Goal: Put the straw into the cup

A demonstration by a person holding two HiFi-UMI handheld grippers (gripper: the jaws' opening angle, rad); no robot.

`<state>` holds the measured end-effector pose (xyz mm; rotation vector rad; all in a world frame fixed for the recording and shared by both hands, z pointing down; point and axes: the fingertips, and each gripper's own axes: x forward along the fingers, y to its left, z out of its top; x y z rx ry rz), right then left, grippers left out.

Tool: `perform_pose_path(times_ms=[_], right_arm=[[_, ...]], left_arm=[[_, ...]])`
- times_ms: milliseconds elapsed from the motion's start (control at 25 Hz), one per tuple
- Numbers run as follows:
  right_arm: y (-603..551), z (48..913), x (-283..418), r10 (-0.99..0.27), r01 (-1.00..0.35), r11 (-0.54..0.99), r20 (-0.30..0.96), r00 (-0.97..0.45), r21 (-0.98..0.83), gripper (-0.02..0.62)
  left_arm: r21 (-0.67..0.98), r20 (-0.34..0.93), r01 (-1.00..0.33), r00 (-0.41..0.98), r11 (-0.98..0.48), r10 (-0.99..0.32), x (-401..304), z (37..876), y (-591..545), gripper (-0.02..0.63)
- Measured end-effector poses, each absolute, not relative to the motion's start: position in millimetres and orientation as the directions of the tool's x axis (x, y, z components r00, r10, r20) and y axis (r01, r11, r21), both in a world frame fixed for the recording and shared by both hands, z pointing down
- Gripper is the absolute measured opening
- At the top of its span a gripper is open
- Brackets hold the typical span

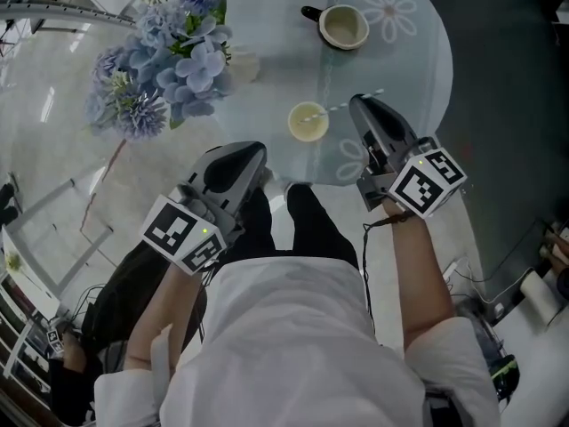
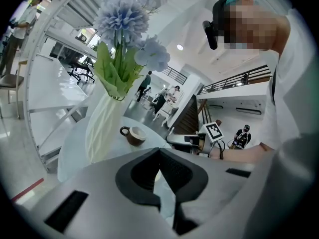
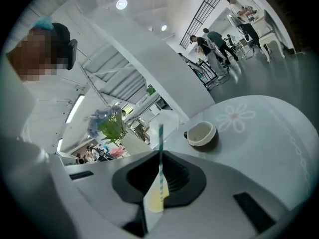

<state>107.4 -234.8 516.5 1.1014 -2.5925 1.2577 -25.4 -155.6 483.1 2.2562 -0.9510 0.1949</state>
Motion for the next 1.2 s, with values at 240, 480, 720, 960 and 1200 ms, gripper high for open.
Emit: perform_pose_path(times_ms=[240, 480, 720, 960, 1200], right_arm=[[-234.9, 525.3, 103.0, -0.562, -0.633, 0.427, 0.359, -0.745, -0.646, 0.038], [-234.2, 529.4, 96.9, -0.552, -0.646, 0.459, 0.374, -0.745, -0.61, 0.038], [-229.7, 532.4, 90.8, -0.546, -0.67, 0.507, 0.4, -0.736, -0.542, 0.038], [-226.3, 537.1, 86.8, -0.55, -0.686, 0.51, 0.416, -0.724, -0.519, 0.038], [-224.4, 542.3, 83.4, -0.552, -0.692, 0.502, 0.423, -0.718, -0.519, 0.038]], left_arm=[[0.532, 0.377, -0.684, 0.719, -0.499, -0.584, -27.3, 489.4, -156.2, 0.021], [0.54, 0.382, -0.683, 0.72, -0.492, -0.58, -27.0, 495.6, -155.3, 0.021], [0.543, 0.386, -0.684, 0.719, -0.488, -0.578, -28.8, 498.2, -154.6, 0.021], [0.543, 0.386, -0.681, 0.722, -0.491, -0.574, -28.7, 498.0, -154.4, 0.021], [0.541, 0.388, -0.68, 0.724, -0.495, -0.571, -30.1, 497.4, -154.2, 0.02]])
